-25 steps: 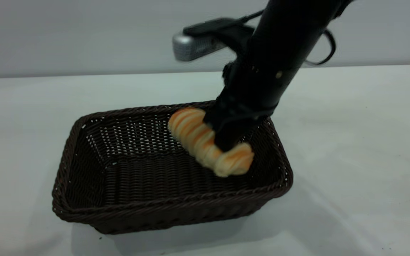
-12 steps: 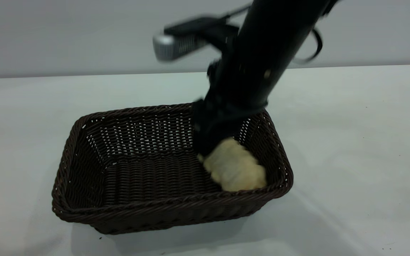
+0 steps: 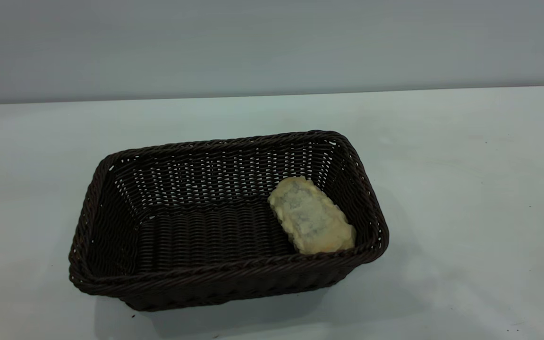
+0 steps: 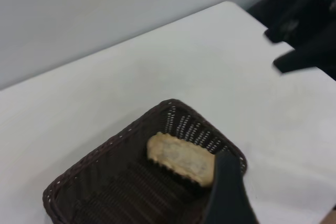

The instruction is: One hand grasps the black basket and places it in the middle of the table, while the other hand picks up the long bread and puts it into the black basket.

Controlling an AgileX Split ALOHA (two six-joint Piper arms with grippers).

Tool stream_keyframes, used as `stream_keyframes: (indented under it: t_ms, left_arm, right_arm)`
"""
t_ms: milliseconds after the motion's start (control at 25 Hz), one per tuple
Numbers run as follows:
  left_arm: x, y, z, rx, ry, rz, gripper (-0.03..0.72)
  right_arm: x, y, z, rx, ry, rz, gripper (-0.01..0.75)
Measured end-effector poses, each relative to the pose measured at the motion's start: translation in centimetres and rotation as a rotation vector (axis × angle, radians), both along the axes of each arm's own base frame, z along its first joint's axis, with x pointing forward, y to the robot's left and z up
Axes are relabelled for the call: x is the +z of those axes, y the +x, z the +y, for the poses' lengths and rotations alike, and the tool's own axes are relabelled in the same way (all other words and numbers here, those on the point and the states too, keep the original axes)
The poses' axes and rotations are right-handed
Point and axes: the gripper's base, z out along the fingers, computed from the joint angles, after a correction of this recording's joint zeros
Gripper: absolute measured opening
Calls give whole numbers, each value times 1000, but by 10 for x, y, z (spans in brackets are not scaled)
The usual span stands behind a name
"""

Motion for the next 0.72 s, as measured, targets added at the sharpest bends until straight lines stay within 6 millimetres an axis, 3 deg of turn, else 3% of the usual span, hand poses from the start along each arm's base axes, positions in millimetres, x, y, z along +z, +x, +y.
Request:
stream_keyframes:
  t_ms: [80,280,560,720]
  left_arm:
    - [2,-19,0,-35,10,-6,573]
    - [-4,-67,3,-76,73,49,573]
    - [-12,-91,24,218,86,106,539]
    - [-15,-103,32,325,65,96,497]
  right_arm:
    - [14,-16,-11,-1,3,23,421]
    - [20,-45,-26,10,-36,185,421]
    - [4,-81,-45,-40,-47,404,395]
    - [-10,-109,-66,-107,-52,463,355]
